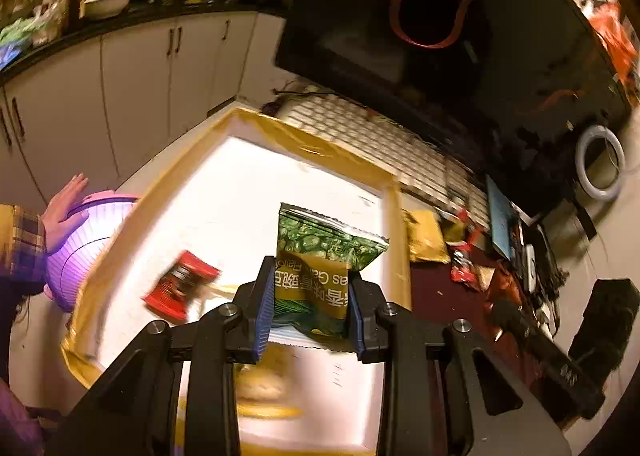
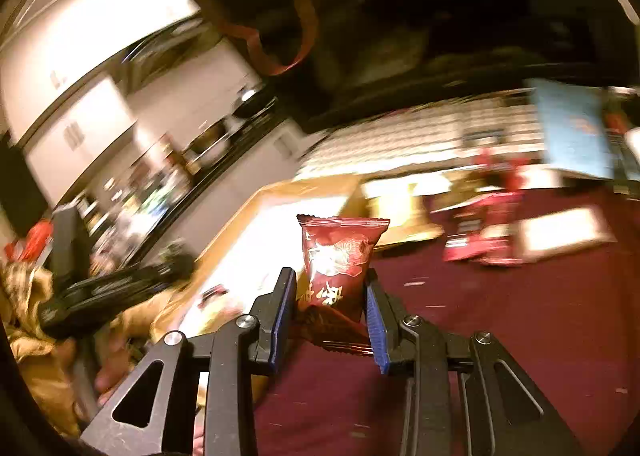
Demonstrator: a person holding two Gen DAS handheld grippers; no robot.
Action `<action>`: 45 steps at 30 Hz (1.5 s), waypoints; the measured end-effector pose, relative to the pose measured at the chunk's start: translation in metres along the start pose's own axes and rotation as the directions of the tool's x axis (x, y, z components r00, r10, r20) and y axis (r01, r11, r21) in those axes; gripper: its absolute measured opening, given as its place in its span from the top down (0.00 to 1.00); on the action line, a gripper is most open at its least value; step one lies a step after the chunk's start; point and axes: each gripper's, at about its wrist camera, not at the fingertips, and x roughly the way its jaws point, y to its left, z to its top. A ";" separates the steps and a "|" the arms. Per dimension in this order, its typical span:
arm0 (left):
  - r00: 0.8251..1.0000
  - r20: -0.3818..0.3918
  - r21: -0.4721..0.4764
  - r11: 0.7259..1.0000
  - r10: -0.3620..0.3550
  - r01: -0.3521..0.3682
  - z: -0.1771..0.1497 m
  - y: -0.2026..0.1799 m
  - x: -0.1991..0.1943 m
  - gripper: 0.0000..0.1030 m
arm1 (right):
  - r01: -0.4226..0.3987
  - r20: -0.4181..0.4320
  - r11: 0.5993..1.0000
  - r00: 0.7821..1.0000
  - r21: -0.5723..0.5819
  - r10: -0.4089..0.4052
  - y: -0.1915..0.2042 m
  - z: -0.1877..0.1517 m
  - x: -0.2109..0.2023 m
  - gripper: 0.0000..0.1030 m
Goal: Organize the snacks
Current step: 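Carry both bags into the white box and release them, then grasp the clear wrapped white snack with the right gripper while the left gripper grasps a red candy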
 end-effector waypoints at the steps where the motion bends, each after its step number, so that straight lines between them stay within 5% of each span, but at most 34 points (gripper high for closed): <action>1: 1.000 -0.009 -0.013 1.000 0.001 -0.001 0.002 0.006 0.004 0.72 | -0.003 -0.024 1.000 1.000 -0.013 0.003 0.009 0.003 0.012 0.67; 6: 0.996 -0.085 -0.053 0.998 0.018 -0.023 0.013 0.026 0.036 0.72 | 0.029 -0.138 0.999 0.990 -0.044 -0.034 0.040 0.022 0.074 0.67; 10: 0.987 -0.132 -0.039 0.995 0.091 -0.097 0.019 0.030 0.056 0.72 | 0.090 -0.141 0.993 0.985 -0.077 -0.100 0.047 0.031 0.114 0.67; 18: 0.975 -0.183 0.000 0.991 0.129 -0.131 0.016 0.026 0.069 0.66 | 0.077 -0.138 0.995 0.987 -0.063 -0.085 0.044 0.025 0.127 0.61; 22: 0.980 -0.135 0.000 0.989 0.148 -0.149 0.014 0.023 0.059 0.46 | 0.027 -0.101 0.999 0.994 -0.032 -0.031 0.042 0.026 0.114 0.43; 26: 0.983 -0.028 -0.008 0.984 0.179 -0.179 0.010 0.010 0.035 0.38 | 0.017 -0.022 1.000 1.000 -0.019 -0.018 0.041 0.031 0.096 0.40; 35: 0.995 0.060 0.105 0.991 0.079 -0.085 -0.014 -0.052 -0.009 0.30 | 0.028 0.051 0.999 0.998 -0.023 -0.027 0.021 0.018 0.023 0.37; 42: 0.996 -0.039 0.193 0.977 -0.084 0.090 -0.037 -0.102 -0.004 0.30 | 0.099 0.009 0.991 0.995 0.089 -0.100 -0.040 -0.009 -0.024 0.35; 45: 0.994 -0.065 0.212 0.972 -0.089 0.101 -0.045 -0.114 0.003 0.30 | 0.124 -0.010 0.984 0.992 0.127 -0.124 -0.062 -0.018 -0.038 0.35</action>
